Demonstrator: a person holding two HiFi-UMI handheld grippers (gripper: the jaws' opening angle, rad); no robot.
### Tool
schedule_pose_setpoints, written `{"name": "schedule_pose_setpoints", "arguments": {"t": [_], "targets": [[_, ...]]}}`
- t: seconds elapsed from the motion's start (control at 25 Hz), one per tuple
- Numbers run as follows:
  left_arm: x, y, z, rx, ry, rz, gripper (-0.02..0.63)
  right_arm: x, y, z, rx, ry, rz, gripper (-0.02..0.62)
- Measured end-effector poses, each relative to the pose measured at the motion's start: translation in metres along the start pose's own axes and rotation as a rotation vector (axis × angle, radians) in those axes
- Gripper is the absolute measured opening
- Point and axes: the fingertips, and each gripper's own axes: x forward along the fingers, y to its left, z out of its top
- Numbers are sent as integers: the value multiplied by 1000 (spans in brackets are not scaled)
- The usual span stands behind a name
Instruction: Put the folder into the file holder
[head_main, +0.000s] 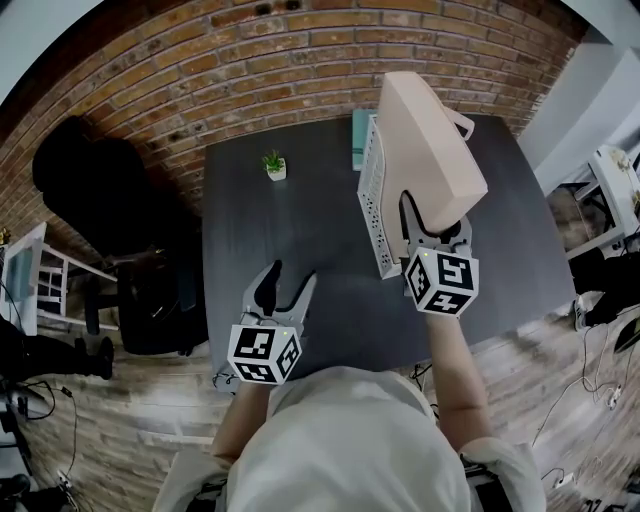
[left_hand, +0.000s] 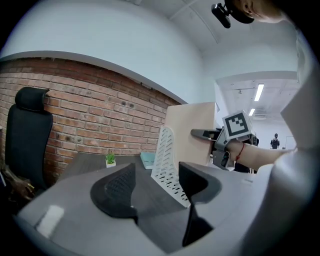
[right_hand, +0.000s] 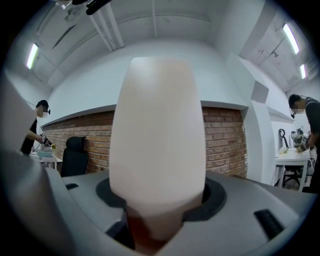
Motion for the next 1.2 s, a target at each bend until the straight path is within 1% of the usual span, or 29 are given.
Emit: {"name": "schedule_pose_setpoints", "arguments": {"t": [0.28, 0.56, 0.76, 1.0, 1.12, 1.2], "targets": [[-5, 1, -4, 1, 9, 10, 275, 2, -1, -40, 13, 27, -14, 276], [-16, 6, -7, 1, 16, 31, 275, 5, 3, -68, -2, 46, -19, 282], [-26, 8, -9, 5, 16, 37, 275, 4, 7, -92, -10, 94, -23, 293], [-35, 10, -5, 2, 14, 40, 275, 5, 8, -98, -13, 123, -14, 309], [-44, 11, -4, 0, 17, 37, 275, 3, 8, -101, 10, 168, -13, 313], [-51, 12, -3, 1, 20, 32, 275, -5, 8, -101, 30, 189, -28, 328]]}}
